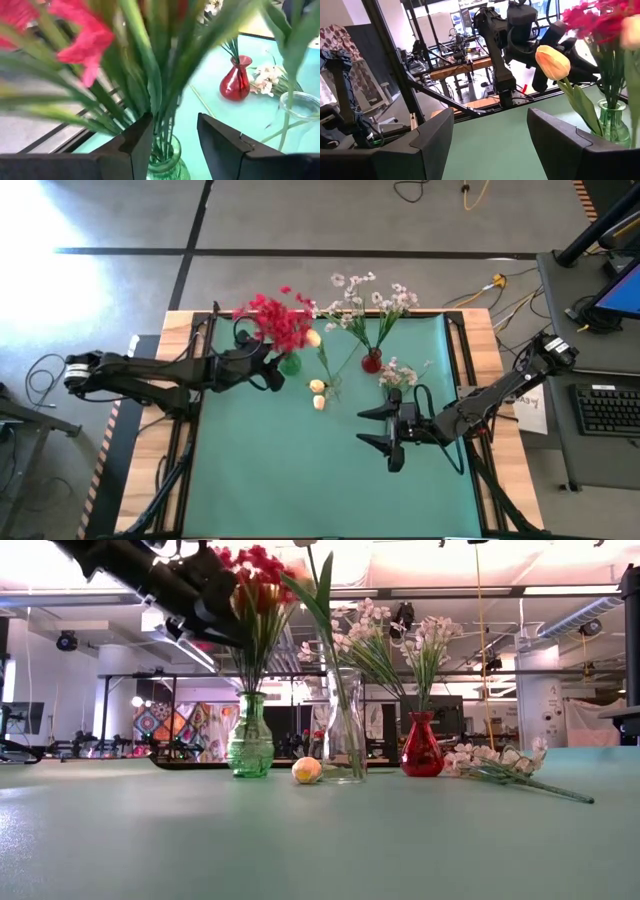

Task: Sort flowers into vase by color
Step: Put the red flower into the green vase, then put the white flower into the red vase

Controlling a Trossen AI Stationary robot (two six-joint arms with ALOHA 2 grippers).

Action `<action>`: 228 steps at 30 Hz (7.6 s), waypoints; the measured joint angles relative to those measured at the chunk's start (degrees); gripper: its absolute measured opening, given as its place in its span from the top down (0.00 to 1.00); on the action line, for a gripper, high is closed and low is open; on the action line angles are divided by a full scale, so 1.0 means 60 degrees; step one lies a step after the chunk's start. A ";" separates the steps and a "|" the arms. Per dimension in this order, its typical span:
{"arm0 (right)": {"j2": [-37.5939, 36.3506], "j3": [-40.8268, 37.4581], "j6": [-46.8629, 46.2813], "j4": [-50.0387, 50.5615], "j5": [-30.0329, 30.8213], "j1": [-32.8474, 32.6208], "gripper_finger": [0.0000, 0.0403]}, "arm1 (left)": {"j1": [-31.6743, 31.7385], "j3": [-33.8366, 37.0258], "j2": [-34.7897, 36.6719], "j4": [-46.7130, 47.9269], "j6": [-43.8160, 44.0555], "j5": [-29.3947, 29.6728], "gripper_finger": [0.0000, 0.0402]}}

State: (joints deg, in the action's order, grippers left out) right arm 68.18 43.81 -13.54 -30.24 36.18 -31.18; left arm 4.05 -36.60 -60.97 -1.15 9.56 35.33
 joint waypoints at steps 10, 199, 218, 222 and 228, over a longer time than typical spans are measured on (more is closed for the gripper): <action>0.0000 0.0000 0.0007 0.0000 -0.0004 0.0000 0.39 | 0.0000 -0.1022 -0.0040 0.1963 0.0031 0.0013 0.64; 0.0204 -0.4728 0.2873 -0.7104 0.1474 0.6517 0.96 | -0.4076 -0.4003 0.0488 0.9843 0.3825 0.2058 0.56; 0.0237 -0.4739 0.3371 -0.7005 0.1479 0.6517 0.96 | -0.4076 -0.4003 0.0488 0.9846 0.3818 0.2244 0.56; 0.0237 -0.4743 0.3465 -0.7002 0.1475 0.6517 0.95 | -0.4080 -0.4003 0.0488 0.9846 0.3818 0.2260 0.56; 0.0237 -0.4743 0.3428 -0.6968 0.1475 0.6517 0.87 | -0.4079 -0.4003 0.0487 0.9846 0.3818 0.2277 0.56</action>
State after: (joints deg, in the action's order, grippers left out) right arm 69.60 15.35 7.03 -72.05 45.04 7.92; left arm -20.42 -60.62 -58.05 57.93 32.47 48.99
